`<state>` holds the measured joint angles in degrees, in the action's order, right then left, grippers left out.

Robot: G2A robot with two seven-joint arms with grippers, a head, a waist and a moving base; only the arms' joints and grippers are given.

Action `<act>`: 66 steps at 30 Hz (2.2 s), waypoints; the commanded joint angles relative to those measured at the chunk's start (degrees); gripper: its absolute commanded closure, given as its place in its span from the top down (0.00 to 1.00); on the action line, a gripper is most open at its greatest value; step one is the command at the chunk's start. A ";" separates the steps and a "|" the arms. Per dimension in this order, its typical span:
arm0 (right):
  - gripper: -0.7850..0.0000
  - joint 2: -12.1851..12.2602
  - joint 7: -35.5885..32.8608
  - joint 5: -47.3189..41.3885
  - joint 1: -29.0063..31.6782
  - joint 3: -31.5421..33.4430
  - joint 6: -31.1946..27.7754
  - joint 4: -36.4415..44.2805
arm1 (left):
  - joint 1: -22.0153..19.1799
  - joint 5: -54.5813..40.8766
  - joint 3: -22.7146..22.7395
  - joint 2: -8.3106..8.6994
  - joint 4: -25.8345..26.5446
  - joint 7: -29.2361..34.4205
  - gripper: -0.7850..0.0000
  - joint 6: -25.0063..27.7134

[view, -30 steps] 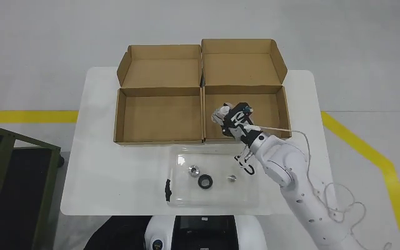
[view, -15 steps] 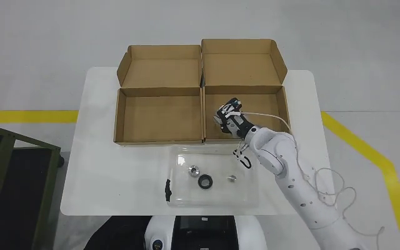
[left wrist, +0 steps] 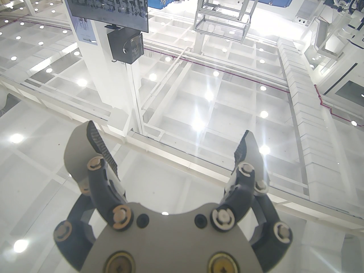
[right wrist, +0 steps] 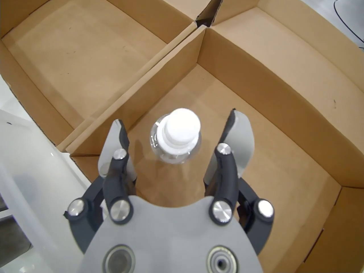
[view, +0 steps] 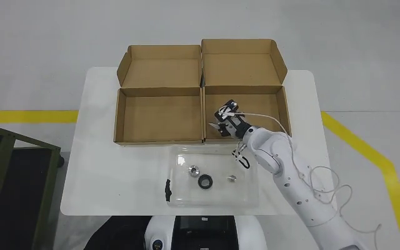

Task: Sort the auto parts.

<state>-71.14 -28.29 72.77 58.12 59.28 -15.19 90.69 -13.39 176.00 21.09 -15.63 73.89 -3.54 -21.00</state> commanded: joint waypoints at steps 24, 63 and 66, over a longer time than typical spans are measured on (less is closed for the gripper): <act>1.00 4.91 -5.93 10.15 22.14 12.89 -20.96 33.99 | 0.00 0.00 0.00 0.00 0.00 0.00 1.00 0.00; 0.76 7.83 -9.09 19.62 28.90 12.19 -31.74 30.04 | 0.00 0.00 0.00 0.00 0.00 0.00 1.00 0.00; 0.74 7.82 -10.36 19.78 28.30 11.29 -31.60 29.35 | 0.00 0.00 0.00 0.00 0.00 0.00 1.00 0.00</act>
<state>-63.33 -38.28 92.45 86.57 70.79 -46.78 120.21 -13.39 176.00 21.09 -15.63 73.89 -3.54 -21.00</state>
